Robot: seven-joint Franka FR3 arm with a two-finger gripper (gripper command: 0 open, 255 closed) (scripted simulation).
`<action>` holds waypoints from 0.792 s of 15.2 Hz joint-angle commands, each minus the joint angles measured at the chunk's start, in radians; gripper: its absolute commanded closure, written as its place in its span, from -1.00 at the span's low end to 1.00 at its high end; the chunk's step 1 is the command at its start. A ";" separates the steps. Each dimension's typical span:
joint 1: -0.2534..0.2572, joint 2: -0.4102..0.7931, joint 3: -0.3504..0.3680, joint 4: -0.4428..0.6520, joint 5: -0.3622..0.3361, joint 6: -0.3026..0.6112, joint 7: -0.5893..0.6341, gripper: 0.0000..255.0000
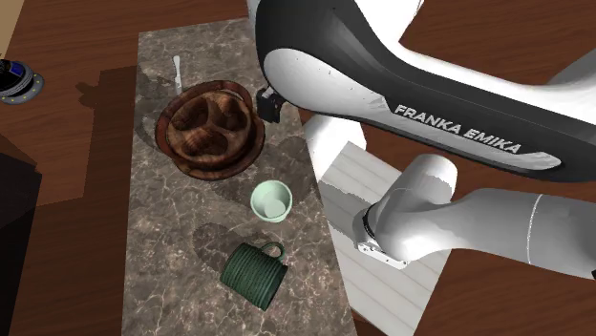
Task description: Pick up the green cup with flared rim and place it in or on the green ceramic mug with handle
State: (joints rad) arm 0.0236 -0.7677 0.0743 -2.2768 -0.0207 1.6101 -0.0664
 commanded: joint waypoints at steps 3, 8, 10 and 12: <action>0.012 -0.023 0.034 -0.061 0.017 0.036 0.037 -1.00; 0.046 -0.061 0.126 -0.195 0.066 0.128 0.131 -1.00; 0.062 -0.066 0.166 -0.241 0.088 0.167 0.170 -1.00; 0.079 -0.065 0.208 -0.283 0.111 0.208 0.209 -1.00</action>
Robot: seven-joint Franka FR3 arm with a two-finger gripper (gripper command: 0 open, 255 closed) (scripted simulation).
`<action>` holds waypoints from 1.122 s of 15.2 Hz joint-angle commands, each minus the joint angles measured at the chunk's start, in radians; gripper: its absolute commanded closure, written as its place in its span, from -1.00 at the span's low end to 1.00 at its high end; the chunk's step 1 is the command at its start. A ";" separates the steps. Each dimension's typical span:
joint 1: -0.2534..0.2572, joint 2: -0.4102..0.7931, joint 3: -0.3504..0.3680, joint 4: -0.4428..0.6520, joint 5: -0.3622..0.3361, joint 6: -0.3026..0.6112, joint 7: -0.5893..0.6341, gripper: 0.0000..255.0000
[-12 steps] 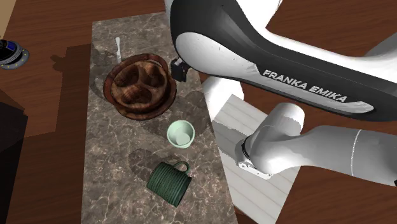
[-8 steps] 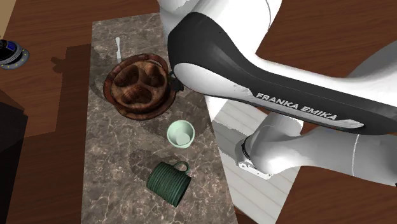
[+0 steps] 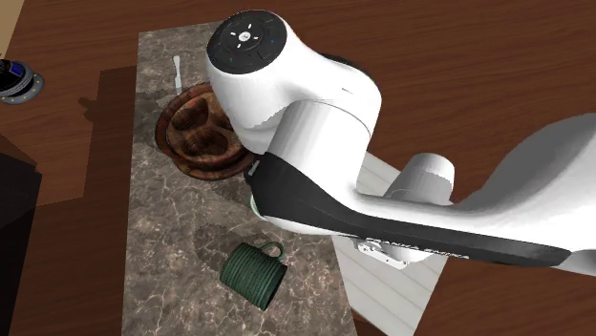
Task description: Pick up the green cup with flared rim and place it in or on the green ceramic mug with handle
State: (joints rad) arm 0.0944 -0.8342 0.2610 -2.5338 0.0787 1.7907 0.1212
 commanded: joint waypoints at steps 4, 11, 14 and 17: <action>0.041 0.023 0.112 -0.096 0.060 0.116 0.103 -1.00; 0.082 0.137 0.291 -0.167 0.133 0.294 0.259 -1.00; 0.080 0.158 0.306 -0.187 0.137 0.334 0.266 -1.00; 0.074 0.183 0.319 -0.214 0.139 0.385 0.269 -1.00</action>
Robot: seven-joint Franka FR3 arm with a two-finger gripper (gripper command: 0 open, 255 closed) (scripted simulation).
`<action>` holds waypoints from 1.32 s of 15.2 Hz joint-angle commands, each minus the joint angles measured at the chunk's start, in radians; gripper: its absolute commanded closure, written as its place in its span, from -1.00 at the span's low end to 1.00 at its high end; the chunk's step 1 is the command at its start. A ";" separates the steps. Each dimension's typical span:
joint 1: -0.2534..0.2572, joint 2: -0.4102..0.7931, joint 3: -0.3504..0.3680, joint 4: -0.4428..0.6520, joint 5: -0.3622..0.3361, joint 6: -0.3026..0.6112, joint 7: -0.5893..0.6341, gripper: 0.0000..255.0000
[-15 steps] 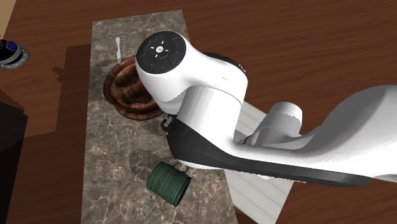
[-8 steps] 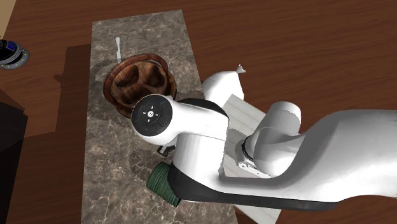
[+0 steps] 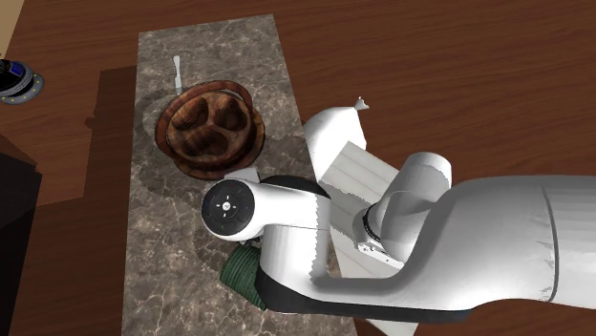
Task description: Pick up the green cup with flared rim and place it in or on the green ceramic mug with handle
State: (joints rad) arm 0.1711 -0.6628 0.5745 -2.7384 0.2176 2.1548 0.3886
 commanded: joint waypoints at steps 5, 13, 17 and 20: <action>-0.009 0.036 0.017 -0.030 0.001 0.066 0.004 -1.00; -0.009 0.036 0.017 -0.030 0.001 0.066 0.004 1.00; -0.009 0.036 0.017 -0.030 0.001 0.066 0.004 1.00; -0.009 0.036 0.017 -0.030 0.001 0.066 0.004 1.00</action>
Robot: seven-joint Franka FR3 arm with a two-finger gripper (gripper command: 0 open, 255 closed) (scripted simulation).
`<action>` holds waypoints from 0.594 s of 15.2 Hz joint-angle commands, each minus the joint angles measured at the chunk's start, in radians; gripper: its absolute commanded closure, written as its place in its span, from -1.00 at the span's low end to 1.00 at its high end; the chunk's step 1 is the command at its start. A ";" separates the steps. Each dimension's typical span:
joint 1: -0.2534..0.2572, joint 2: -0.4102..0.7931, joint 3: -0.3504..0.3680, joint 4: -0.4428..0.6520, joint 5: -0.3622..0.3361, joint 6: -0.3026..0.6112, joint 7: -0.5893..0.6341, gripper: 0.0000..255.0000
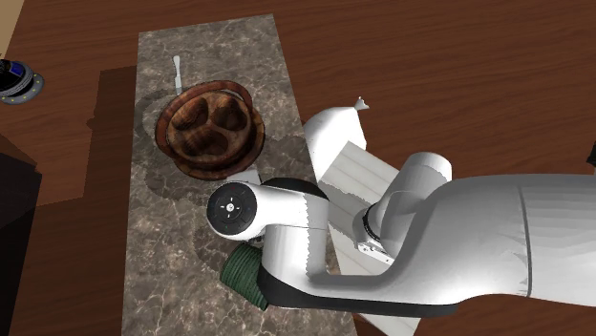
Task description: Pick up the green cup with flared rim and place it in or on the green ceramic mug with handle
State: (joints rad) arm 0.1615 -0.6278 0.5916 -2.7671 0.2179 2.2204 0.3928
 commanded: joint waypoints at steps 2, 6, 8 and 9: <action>0.003 -0.018 -0.012 0.015 -0.001 -0.034 -0.006 1.00; 0.006 -0.051 -0.034 0.049 -0.008 -0.101 -0.016 1.00; 0.007 -0.065 -0.044 0.067 -0.011 -0.133 -0.020 1.00; 0.007 -0.071 -0.049 0.077 -0.013 -0.149 -0.022 1.00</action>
State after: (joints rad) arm 0.1677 -0.6922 0.5464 -2.6996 0.2060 2.0883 0.3713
